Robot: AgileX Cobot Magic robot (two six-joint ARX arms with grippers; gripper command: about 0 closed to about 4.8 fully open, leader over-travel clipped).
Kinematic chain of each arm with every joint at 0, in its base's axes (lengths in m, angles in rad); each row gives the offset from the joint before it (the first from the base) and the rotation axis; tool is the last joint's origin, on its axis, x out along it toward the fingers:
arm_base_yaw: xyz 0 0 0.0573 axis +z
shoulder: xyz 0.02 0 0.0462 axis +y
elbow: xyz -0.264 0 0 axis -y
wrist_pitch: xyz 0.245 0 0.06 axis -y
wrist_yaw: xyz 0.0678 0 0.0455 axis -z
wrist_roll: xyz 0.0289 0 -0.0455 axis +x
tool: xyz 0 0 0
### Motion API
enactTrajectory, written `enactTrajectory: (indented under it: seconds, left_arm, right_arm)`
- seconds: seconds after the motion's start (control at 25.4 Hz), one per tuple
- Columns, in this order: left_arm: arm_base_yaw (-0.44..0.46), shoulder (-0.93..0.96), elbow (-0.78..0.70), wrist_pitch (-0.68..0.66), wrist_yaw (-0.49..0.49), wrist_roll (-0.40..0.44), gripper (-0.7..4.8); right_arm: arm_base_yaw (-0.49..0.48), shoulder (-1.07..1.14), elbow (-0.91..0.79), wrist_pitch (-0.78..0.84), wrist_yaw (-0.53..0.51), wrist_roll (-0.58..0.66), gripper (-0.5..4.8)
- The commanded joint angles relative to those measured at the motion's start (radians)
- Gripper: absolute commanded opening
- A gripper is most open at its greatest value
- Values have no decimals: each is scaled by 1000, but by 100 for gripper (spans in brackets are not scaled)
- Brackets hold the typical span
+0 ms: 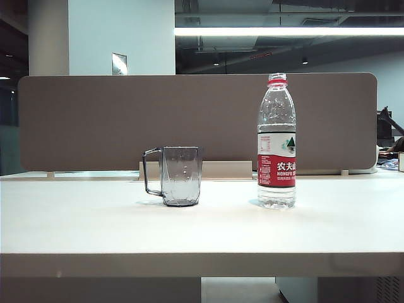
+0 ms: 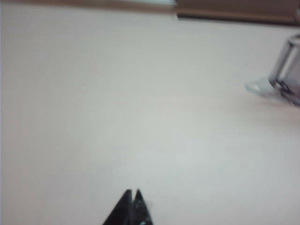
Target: Pick up the mineral water bottle on the table and pour water into the mug until it's full.
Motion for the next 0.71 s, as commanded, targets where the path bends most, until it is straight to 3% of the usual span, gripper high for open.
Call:
enactTrajectory:
  seconds: [0.04,0.2,0.35,0.51,0.59,0.71]
  left_arm:
    - [-127,192,146,-88,1,1,-1]
    - [-253,358,308,-198,5,1,-1]
    - [-335,468,416,-173,5,1,-1]
    - [-373,518,465,-118,5,1,-1]
    - [-378,521,468,-70,4,1,-1]
    - [-378,519,468,-62,4,1,-1]
  right_arm:
    - [1,-1,-7,15,-3,1,0]
    - [1,-1,-6,19,-64,87,0]
    - [1,-1,-6,35,-113,234,0]
    - [1,-1,-5,43,-122,346,16]
    - [1,-1,14,75,-187,360,31]
    - [1,-1,66,112,-148,349,31]
